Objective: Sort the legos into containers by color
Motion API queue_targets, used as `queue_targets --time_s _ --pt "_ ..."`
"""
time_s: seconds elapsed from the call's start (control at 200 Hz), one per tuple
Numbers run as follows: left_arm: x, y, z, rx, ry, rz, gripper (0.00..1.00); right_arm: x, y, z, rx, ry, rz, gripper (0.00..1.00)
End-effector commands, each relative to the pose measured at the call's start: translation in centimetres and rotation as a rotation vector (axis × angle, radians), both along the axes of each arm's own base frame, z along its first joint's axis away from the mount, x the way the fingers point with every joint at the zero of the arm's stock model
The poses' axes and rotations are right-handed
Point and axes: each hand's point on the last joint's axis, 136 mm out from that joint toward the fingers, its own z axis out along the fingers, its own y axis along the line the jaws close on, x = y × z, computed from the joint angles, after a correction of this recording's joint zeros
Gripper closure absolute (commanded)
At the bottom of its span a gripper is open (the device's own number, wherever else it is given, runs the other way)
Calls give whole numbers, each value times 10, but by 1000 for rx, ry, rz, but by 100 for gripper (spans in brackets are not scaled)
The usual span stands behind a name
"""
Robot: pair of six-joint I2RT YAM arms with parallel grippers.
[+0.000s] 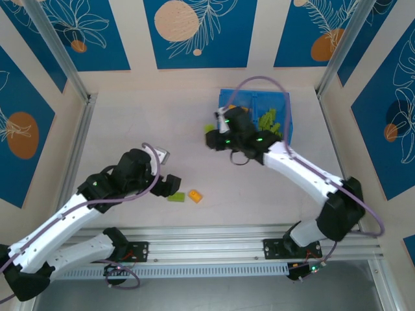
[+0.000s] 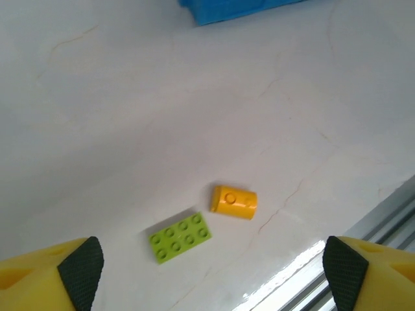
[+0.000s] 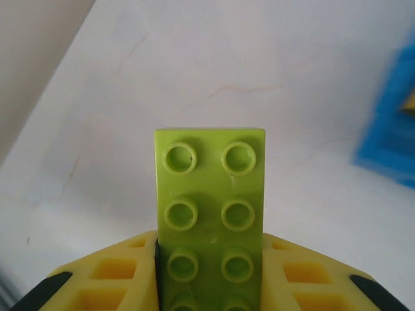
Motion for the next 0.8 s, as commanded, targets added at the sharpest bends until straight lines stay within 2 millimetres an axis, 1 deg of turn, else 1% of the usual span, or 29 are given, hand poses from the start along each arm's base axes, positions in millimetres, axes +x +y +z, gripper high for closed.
queue_targets --time_s 0.0,0.085,0.17,0.22,0.245,0.275,0.335,0.375,0.47,0.52,0.555,0.65,0.72,0.76,0.795 --pt "5 -23 8 -60 -18 -69 7 20 -55 14 64 -29 -163 70" --pt "9 -27 4 -52 -9 -64 5 42 -110 11 56 -30 -314 70" --pt "12 -29 1 -45 -3 -57 3 66 -157 -4 48 0 -447 70" --pt "14 -26 -1 -39 1 -33 3 82 -179 -17 50 33 -509 70" --pt "17 -23 -3 -32 3 0 3 90 -189 -22 50 47 -536 70" --pt "21 -15 -5 -21 7 60 3 101 -197 -31 49 70 -553 70" --pt "28 2 -10 5 18 185 3 121 -205 -48 40 121 -561 71" --pt "29 11 -10 15 20 238 3 136 -209 -56 23 146 -566 71" --pt "28 24 -10 39 16 293 1 163 -218 -77 -13 208 -590 70" --pt "26 30 -10 48 18 313 0 174 -227 -86 -30 226 -618 68" --pt "24 33 -11 54 21 317 0 179 -232 -93 -38 246 -636 67" --pt "16 36 -18 68 33 291 0 190 -240 -101 -44 279 -650 61" --pt "13 40 -23 64 45 306 0 194 -241 -102 -54 291 -639 58" --pt "12 41 -25 61 50 317 0 194 -240 -100 -54 296 -633 54" --pt "12 41 -27 58 55 321 0 194 -238 -97 -52 294 -628 48"
